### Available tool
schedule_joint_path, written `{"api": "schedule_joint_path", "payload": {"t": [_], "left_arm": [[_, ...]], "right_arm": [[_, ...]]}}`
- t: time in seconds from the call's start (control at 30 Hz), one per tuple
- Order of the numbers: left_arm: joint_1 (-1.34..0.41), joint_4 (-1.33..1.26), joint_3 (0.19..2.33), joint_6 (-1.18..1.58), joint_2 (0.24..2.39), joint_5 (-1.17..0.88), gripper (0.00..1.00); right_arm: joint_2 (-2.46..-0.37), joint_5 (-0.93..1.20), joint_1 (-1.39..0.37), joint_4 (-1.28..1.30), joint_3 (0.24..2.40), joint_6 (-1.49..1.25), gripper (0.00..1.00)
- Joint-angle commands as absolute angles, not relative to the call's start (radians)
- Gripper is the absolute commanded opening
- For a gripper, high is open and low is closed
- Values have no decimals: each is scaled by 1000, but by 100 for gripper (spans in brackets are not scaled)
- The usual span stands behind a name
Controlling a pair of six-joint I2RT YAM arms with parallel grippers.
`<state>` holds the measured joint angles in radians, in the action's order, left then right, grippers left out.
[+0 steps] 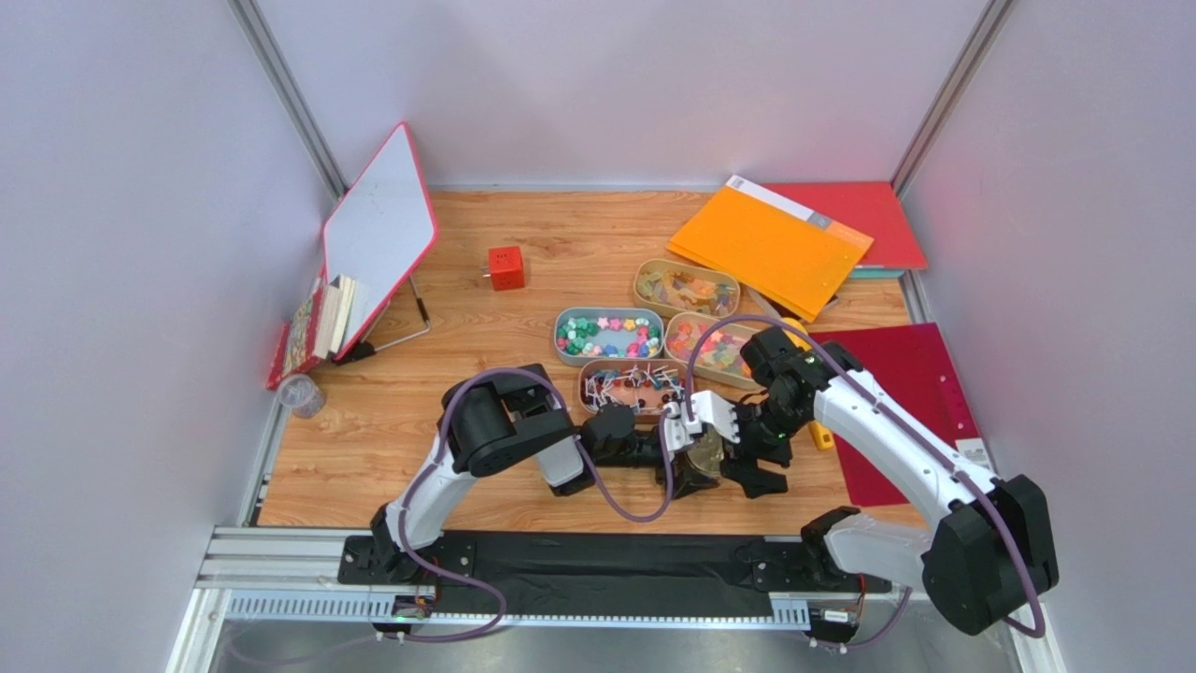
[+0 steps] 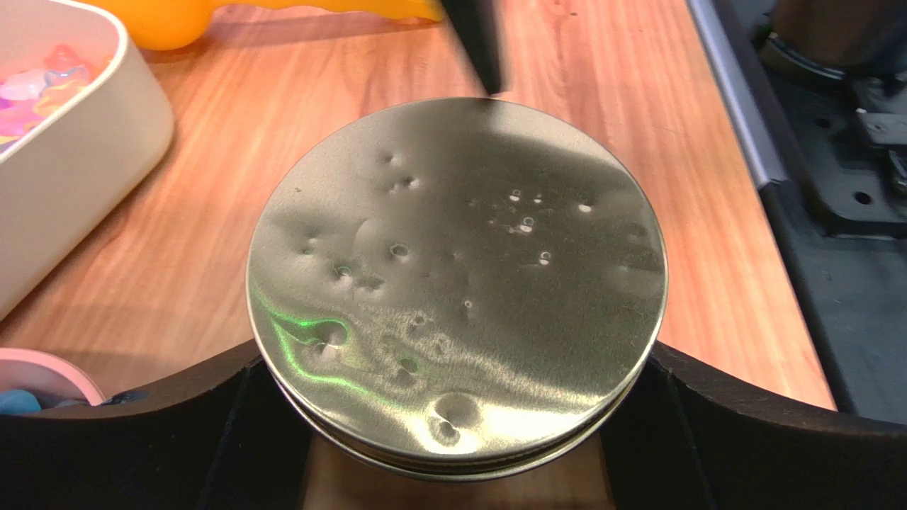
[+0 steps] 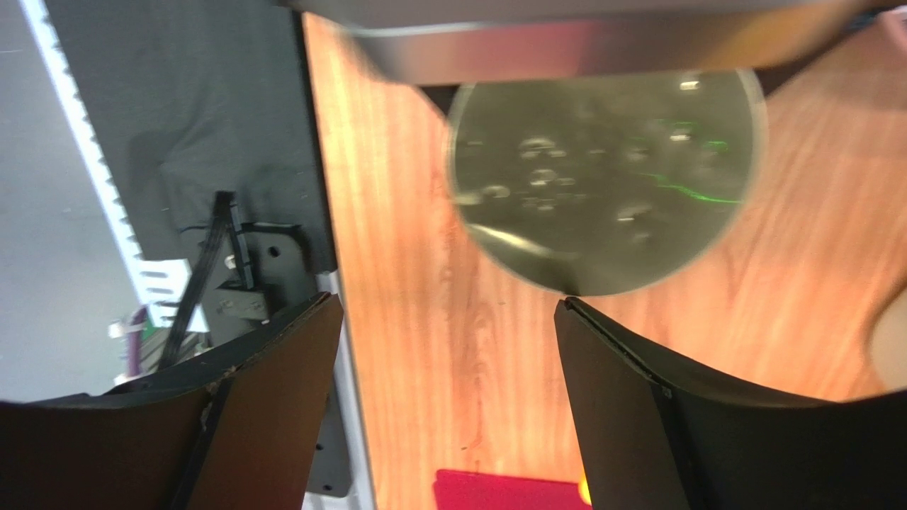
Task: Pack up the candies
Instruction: Screw the bottle lid onto the packing bottle.
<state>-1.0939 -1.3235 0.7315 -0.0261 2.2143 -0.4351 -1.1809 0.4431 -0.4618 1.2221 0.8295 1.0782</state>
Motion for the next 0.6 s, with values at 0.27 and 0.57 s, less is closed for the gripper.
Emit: {"api": "schedule_joint_path", "payload": {"t": [0.27,0.57], "left_arm": [[-1046,-857,699,-54,2338,-324,0],[-1046,-854,696,-55,2335,-330,0]], "right_arm": [[-1169,489,-391,1263,997,1012,79],[-1399,577,-388,1170,1086,1058,79]]}}
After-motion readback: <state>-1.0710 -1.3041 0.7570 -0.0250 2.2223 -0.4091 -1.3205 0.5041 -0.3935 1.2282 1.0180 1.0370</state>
